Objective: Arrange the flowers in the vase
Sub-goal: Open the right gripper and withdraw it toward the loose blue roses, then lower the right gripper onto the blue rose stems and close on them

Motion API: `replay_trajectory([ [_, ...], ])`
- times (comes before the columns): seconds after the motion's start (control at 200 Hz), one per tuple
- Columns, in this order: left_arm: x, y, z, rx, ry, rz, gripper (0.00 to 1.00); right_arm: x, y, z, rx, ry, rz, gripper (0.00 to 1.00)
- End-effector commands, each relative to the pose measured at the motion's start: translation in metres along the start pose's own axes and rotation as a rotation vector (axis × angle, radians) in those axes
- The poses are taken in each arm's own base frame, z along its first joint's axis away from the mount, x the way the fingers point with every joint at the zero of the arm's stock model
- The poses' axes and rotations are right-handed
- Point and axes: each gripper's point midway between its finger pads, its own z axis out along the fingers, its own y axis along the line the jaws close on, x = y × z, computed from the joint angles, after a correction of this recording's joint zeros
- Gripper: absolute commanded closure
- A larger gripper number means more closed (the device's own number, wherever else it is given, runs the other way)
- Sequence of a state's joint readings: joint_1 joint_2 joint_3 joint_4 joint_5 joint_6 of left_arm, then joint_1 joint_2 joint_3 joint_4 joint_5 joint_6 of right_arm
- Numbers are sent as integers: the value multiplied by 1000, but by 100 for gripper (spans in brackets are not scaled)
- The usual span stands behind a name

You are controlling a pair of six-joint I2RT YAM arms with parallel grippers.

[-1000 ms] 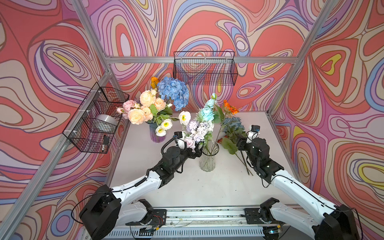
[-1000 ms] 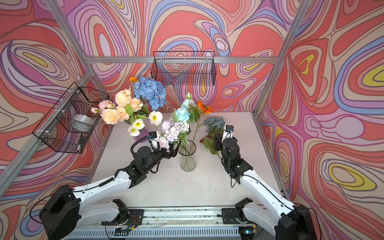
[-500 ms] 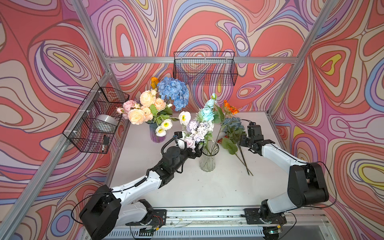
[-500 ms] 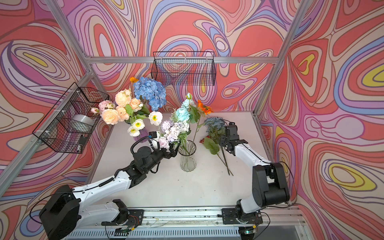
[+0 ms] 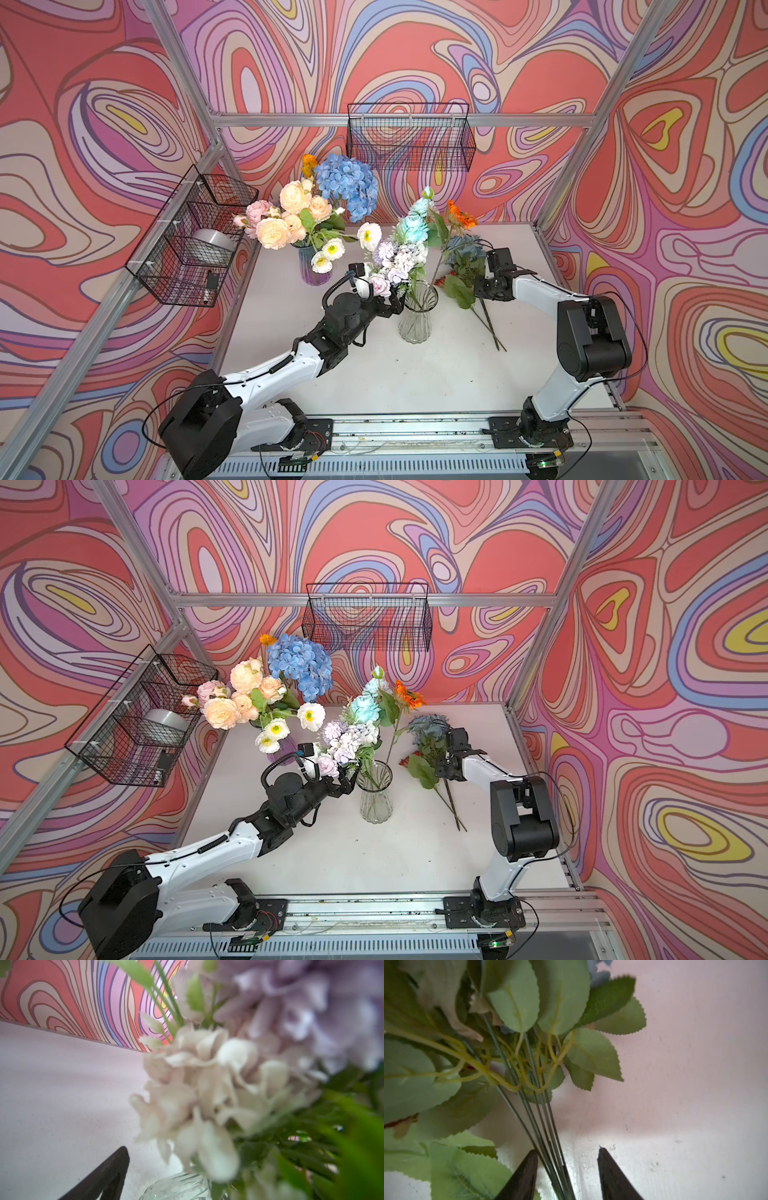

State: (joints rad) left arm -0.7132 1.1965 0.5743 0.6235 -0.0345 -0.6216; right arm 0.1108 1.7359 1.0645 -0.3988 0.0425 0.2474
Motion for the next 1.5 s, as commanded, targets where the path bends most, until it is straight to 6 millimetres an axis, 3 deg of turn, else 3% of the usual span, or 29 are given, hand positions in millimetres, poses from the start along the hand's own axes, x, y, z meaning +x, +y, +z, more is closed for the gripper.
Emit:
replay_trajectory([
  [0.0, -12, -4, 3, 2, -27, -1, 1, 4, -9, 4, 48, 21, 1, 59],
  [0.381, -12, -6, 4, 8, -24, -5, 1, 19, -15, 23, 80, 72, -12, 69],
  [0.566, -12, -5, 4, 5, -24, -6, 1, 16, -15, 22, 78, 66, -18, 75],
  [0.831, -12, -6, 4, 11, -25, -8, 1, 10, -12, 14, 59, 30, -14, 97],
  [0.861, -12, -7, 4, 11, -24, -9, 1, 3, -11, 5, 52, -4, -8, 100],
  [1.227, -14, -7, 4, 10, -27, -6, 1, -20, -10, -29, 23, -175, 40, 100],
  [1.497, -14, -9, 5, 17, -23, -6, 1, -46, -14, -81, -7, -462, 86, 100],
])
